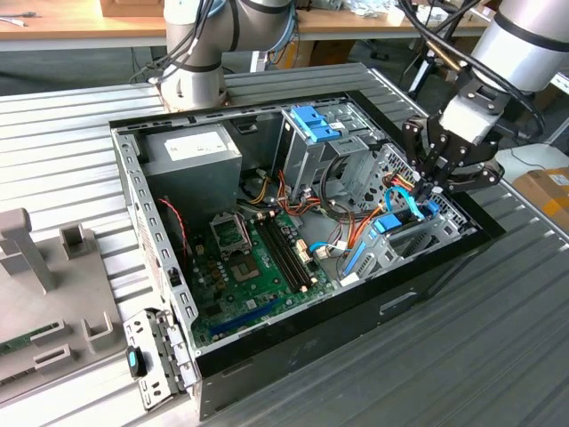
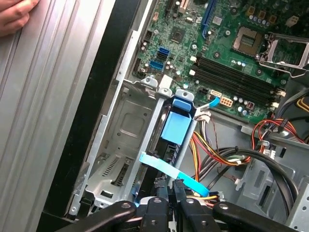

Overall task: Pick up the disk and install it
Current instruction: 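Insert the disk into the insertion slot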

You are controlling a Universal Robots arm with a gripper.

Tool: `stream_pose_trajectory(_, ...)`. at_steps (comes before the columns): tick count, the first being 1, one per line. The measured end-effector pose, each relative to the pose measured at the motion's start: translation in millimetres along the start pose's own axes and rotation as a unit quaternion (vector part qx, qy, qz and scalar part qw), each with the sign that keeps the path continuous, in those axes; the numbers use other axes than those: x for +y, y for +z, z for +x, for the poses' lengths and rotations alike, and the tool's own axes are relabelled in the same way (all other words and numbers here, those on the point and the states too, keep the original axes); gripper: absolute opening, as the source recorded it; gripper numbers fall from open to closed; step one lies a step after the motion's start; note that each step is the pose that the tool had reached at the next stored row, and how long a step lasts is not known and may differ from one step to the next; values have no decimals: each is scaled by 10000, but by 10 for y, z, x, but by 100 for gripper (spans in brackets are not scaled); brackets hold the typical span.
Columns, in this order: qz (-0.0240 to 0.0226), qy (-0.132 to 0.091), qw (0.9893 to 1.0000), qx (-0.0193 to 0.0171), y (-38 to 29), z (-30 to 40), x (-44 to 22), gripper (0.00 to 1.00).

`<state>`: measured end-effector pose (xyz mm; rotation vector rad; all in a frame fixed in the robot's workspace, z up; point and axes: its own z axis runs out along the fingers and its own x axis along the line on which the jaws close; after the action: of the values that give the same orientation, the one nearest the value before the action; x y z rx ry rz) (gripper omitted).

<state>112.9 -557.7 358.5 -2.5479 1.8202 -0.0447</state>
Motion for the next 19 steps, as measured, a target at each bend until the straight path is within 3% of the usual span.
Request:
stream_pose_trajectory(6,-4,179,9998,6,7,0,5,16)
stream_pose_trajectory(8,-9,469,9989,15,15,-1,6,16)
stream_pose_trajectory(9,-16,649,9979,31,29,-1,7,16)
stream_pose_trajectory(14,-20,798,9968,40,35,-16,52,16)
stream_pose_trajectory(16,-25,1014,9948,46,34,-16,53,16)
stream_pose_trajectory(17,-27,1158,9933,49,35,-17,53,16)
stream_pose_trajectory(18,-29,1222,9925,51,34,-16,52,16)
stream_pose_trajectory(19,-29,1225,9925,51,34,-16,51,16)
